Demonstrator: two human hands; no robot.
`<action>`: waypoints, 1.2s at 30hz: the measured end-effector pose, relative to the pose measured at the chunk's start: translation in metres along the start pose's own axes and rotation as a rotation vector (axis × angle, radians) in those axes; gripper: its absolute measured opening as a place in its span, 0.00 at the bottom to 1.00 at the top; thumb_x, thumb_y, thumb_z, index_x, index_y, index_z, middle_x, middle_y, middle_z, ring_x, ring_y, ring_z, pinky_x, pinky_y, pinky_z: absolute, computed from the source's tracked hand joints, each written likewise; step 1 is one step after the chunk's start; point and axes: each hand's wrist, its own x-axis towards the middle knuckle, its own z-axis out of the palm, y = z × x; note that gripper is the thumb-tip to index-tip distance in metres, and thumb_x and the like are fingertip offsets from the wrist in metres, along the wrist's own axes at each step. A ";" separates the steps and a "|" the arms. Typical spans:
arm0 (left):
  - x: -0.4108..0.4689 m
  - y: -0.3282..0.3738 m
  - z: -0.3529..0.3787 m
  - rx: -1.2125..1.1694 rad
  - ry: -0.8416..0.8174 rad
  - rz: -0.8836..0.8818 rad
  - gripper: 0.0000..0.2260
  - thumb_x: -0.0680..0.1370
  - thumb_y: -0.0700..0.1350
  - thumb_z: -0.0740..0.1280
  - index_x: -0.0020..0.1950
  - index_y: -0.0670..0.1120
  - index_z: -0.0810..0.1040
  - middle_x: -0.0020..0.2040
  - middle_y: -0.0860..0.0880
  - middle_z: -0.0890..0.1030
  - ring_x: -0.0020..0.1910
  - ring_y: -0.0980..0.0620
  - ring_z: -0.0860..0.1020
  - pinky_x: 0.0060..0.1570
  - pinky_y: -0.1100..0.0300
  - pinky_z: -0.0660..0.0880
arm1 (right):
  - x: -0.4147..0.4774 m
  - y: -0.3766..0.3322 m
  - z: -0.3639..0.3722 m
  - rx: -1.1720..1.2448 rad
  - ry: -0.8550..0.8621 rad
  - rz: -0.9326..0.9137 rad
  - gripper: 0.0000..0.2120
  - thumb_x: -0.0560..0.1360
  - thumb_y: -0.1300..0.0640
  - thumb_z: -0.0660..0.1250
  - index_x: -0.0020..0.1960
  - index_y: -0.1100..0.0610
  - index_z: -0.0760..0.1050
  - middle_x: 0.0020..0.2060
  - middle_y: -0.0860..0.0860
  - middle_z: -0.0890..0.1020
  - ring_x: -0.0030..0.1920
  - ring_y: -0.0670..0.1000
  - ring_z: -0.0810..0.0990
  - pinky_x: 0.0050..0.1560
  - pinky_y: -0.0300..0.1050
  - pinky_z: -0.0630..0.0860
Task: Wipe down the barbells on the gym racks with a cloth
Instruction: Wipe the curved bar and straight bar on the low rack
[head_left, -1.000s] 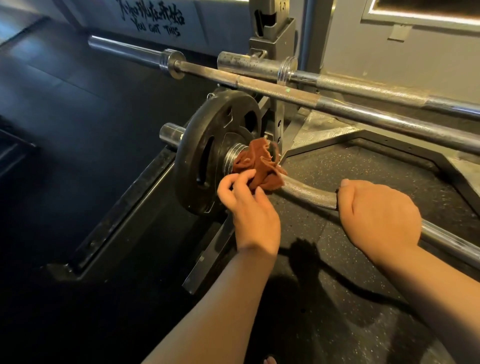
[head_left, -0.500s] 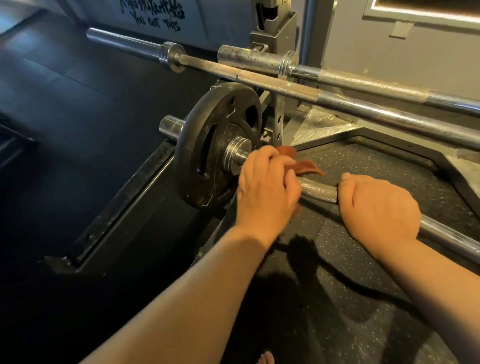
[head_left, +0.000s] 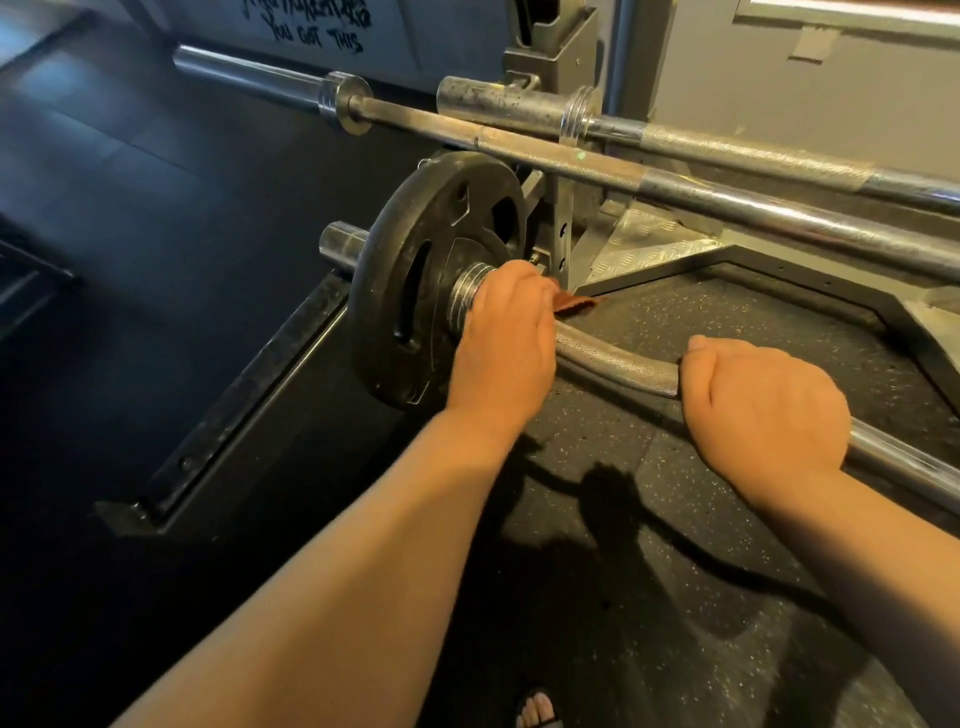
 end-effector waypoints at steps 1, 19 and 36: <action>0.000 0.005 0.005 -0.009 0.045 -0.048 0.14 0.83 0.47 0.56 0.57 0.44 0.79 0.57 0.49 0.75 0.59 0.52 0.73 0.62 0.53 0.73 | 0.000 0.000 -0.001 0.007 -0.001 0.013 0.20 0.84 0.54 0.54 0.37 0.58 0.74 0.26 0.51 0.68 0.26 0.56 0.68 0.29 0.44 0.64; -0.027 0.056 0.042 -0.011 0.107 -0.132 0.07 0.81 0.41 0.62 0.57 0.44 0.77 0.58 0.49 0.74 0.60 0.50 0.70 0.68 0.43 0.69 | 0.007 0.005 -0.018 0.128 -0.330 0.011 0.23 0.86 0.47 0.45 0.47 0.54 0.75 0.42 0.52 0.80 0.42 0.58 0.79 0.46 0.56 0.79; -0.060 0.094 0.058 0.013 0.064 -0.030 0.16 0.76 0.35 0.65 0.63 0.43 0.78 0.66 0.46 0.74 0.69 0.47 0.69 0.72 0.44 0.64 | -0.003 0.035 -0.034 -0.062 -0.310 -0.111 0.15 0.85 0.54 0.50 0.55 0.55 0.75 0.49 0.53 0.80 0.47 0.58 0.80 0.45 0.55 0.80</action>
